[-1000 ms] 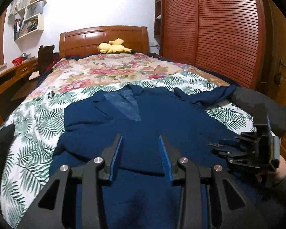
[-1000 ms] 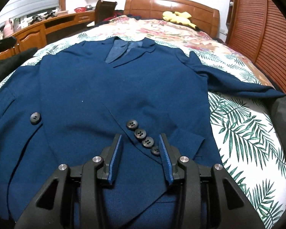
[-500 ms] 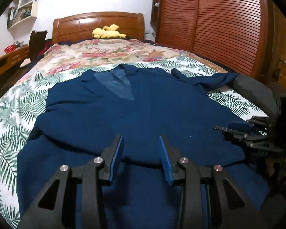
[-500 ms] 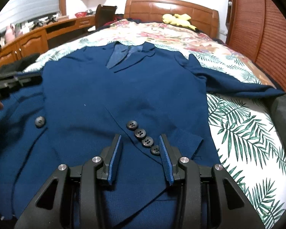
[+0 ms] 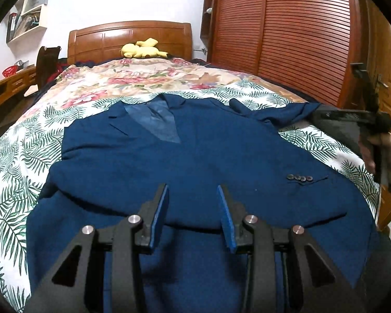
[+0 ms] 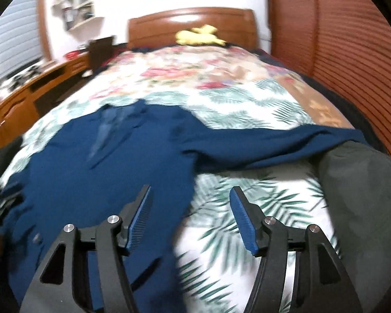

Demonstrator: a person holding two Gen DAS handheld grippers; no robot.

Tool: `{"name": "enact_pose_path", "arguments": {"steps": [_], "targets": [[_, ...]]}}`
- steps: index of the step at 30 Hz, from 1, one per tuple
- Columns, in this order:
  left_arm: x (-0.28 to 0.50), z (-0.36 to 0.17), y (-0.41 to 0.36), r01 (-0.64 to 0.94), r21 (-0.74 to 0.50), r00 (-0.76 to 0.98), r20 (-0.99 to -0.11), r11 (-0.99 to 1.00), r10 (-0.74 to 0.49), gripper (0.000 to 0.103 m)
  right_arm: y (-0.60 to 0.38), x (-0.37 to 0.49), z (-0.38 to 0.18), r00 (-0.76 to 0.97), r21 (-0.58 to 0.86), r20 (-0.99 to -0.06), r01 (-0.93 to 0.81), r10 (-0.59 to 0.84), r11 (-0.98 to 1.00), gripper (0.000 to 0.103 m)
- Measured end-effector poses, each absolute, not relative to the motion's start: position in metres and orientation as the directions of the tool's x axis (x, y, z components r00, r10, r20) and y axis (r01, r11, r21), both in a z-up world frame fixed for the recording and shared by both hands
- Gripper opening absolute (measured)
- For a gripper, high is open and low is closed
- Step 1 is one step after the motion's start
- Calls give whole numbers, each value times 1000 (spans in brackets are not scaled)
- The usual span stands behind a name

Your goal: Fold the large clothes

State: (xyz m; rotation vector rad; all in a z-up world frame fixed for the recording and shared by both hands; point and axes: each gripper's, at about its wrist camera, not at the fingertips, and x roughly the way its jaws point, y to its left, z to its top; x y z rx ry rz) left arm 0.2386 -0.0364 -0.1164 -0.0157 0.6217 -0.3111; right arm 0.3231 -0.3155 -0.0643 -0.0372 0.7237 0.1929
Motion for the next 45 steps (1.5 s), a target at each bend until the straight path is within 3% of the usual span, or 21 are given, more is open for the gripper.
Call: {"name": "enact_pose_path", "arguments": {"steps": [7,22,24,25,26,28,29,35,38,41,45], "targets": [[239,-117,-37,286,-112,766,-570,952,-297,37,-353,374,-85,714,46,-697,-42,62,998,62],[238,-118,-40,291,-110,765,-570,950,-300,37,-388,431,-112,657,169,-753,137,38,976,62],[238,-118,-40,291,-109,764,-571,950,-300,37,-393,436,-113,654,191,-755,156,43,969,54],[238,-118,-40,292,-109,764,-572,950,-300,37,-394,437,-113,653,195,-756,158,45,968,42],[239,-119,-40,292,-109,763,-572,950,-300,37,-393,439,-112,653,187,-756,155,42,970,24],[238,-119,-40,293,-109,763,-573,950,-301,37,-388,440,-106,666,158,-745,127,34,979,7],[239,-119,-40,292,-110,763,-572,950,-300,37,-383,440,-100,679,136,-734,110,25,985,4],[238,-119,-41,294,-104,765,-571,950,-299,37,-330,423,-45,765,37,-638,-86,90,996,3],[239,-119,-40,294,-102,765,-571,950,-298,37,-284,398,-22,770,5,-604,-255,206,967,3],[239,-119,-40,293,-103,765,-571,950,-298,37,-244,371,-20,726,-1,-615,-391,308,920,3],[238,-119,-40,294,-102,766,-570,950,-298,37,-214,347,-37,668,-21,-673,-445,316,895,5]]}}
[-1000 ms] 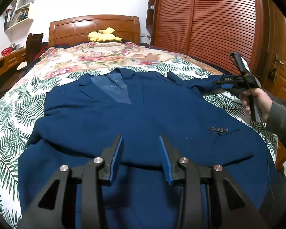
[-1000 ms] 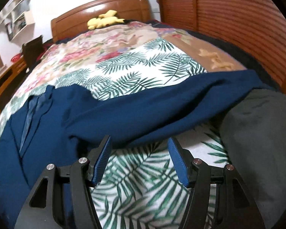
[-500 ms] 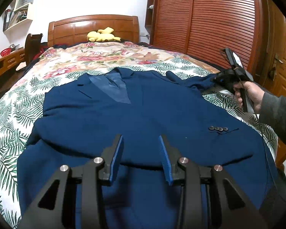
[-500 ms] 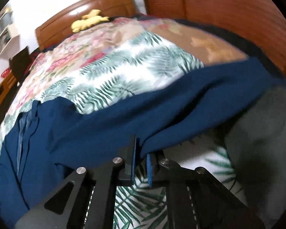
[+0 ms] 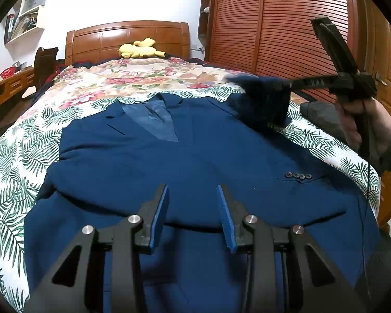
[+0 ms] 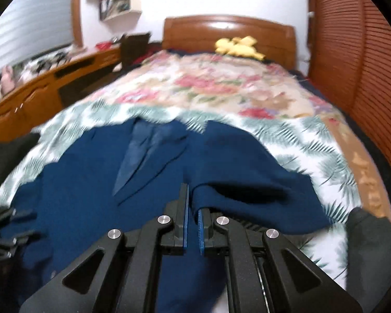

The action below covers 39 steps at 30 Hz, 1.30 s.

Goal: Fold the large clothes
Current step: 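Fold the held sleeve across the jacket front with the right tool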

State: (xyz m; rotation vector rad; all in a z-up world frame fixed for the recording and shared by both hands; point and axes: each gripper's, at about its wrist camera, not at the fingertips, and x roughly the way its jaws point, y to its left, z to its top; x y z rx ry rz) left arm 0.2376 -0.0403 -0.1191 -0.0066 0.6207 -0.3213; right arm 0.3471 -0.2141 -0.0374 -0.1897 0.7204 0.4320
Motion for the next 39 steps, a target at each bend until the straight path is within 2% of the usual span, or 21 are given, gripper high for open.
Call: {"name": "enact_pose_path", "arguments": {"steps": [6,8,11,13,19,28,39], "targets": [[235,-117,-39,293,-98,768,-568,951,-296,37,-201,330,-45,642,-56,-705,-474,301,879,17],[235,-117,-39,293,-99,768,-568,951,-296,37,-203,327,-37,659,-71,-695,-462,288,884,34],[235,-117,-39,294,-99,769,-567,951,-297,37,-209,326,-27,680,-82,-680,-442,274,893,45],[234,-116,-39,294,-99,769,-566,951,-297,37,-213,328,-24,689,-83,-676,-425,263,901,47],[230,-111,-37,297,-101,781,-546,950,-302,37,-240,352,-33,696,-68,-693,-327,191,943,48],[228,-105,-30,287,-109,793,-530,952,-300,37,-286,399,-82,648,-47,-758,-163,71,985,48],[224,-103,-25,288,-118,795,-523,950,-306,37,-330,425,-125,557,104,-825,-26,101,994,48]]}}
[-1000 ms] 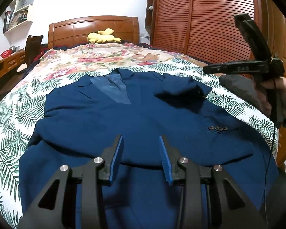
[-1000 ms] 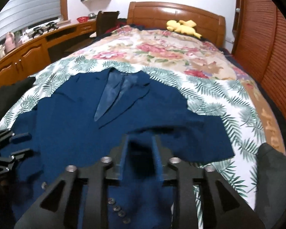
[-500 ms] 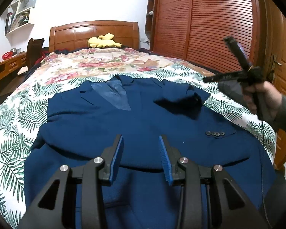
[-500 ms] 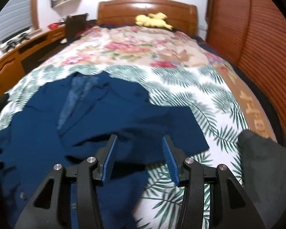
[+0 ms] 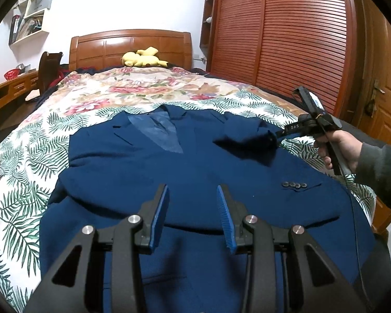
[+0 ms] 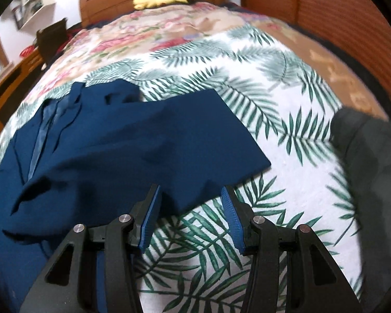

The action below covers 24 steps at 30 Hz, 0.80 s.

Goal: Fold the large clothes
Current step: 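Fold the held sleeve across the jacket front with the right tool, then release the sleeve and lift the right tool off the jacket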

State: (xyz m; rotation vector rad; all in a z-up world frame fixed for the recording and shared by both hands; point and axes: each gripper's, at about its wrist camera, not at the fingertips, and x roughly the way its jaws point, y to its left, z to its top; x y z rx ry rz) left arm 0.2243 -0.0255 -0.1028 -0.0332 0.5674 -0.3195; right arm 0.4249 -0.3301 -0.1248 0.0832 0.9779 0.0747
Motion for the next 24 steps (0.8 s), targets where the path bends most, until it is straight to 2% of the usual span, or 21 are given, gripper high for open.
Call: {"name": "enact_pose_path", "arguments": {"steps": [9,12,13,14,18,24], "targets": [[224,-103,-21,281,-122,793,-529,952,-302,37,-338,434,-137,546,171,-827,15,135,985,49],[221,-101,-20,278,-119,797,-525,953,-298,37,-333,436,-138,560,126,-822,-3,106,992,34],[220,-100,-19,276,-116,799,-524,954,-295,37,-332,437,-138,562,130,-819,-14,116,991,21],[219,-100,-18,274,-114,800,-524,955,-292,37,-332,438,-139,561,136,-818,-23,125,990,3],[215,-101,-14,263,-103,803,-529,959,-276,37,-321,424,-117,637,108,-760,-69,127,992,1],[207,-98,-5,253,-104,805,-528,962,-269,37,-298,394,-57,722,96,-667,-161,183,982,1]]}}
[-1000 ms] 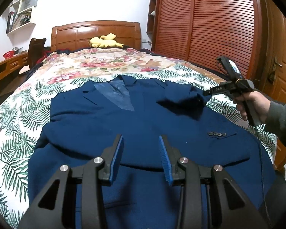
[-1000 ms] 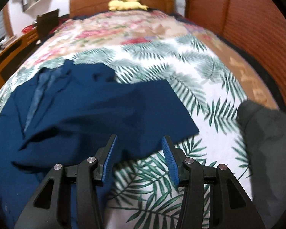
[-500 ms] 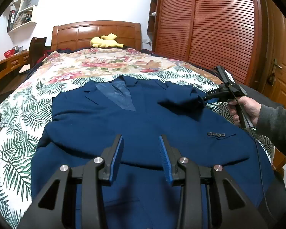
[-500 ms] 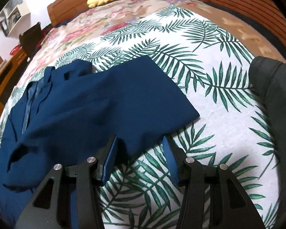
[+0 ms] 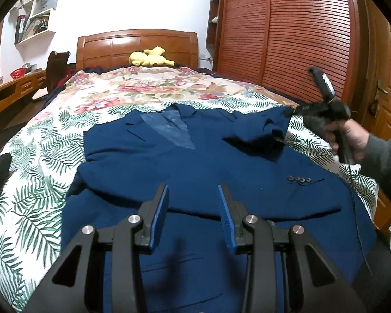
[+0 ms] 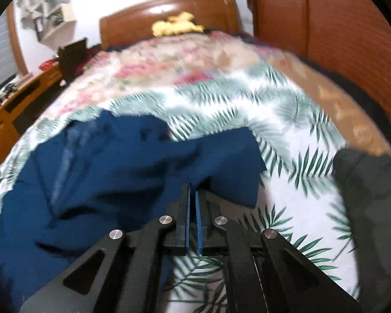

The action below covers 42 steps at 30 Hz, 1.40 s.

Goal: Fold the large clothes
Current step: 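Release the sleeve and lift the right tool off the jacket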

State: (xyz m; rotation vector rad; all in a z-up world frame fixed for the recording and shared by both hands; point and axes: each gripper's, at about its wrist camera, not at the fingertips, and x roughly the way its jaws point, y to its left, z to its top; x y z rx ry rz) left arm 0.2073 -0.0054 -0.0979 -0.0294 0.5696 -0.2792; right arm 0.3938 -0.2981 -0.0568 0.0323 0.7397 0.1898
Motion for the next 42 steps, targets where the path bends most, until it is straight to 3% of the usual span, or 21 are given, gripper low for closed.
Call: {"name": "enact_pose_path", "arguments": {"steps": [5,12,20,27,33,35,37,42], "targets": [[200,-93,4,236,-103,818,-515,966,-255,37,-263,364,-8,759,85,-594,-271,267,959,1],[190,-91,18,209,-101,828,-511,973,-231,37,-198,317,17,724,77,-563,-435,399,897,1],[176,-89,31,177,-92,838,-507,980,-199,37,-137,270,-4,613,81,-615,-576,496,813,1],[172,-93,36,167,-86,836,-515,982,-187,37,-120,246,-39,535,102,-689,-597,490,796,1],[172,-93,35,171,-86,838,-511,981,-191,37,-126,222,-57,518,78,-728,-588,449,805,13],[171,-92,32,175,-86,837,-511,981,-194,37,-134,213,-62,521,69,-733,-583,437,809,27],[172,-93,29,180,-83,835,-515,980,-197,37,-140,205,-67,526,57,-739,-574,421,817,33],[175,-94,19,205,-76,828,-518,976,-214,37,-166,201,-85,546,14,-760,-528,353,849,35]]}}
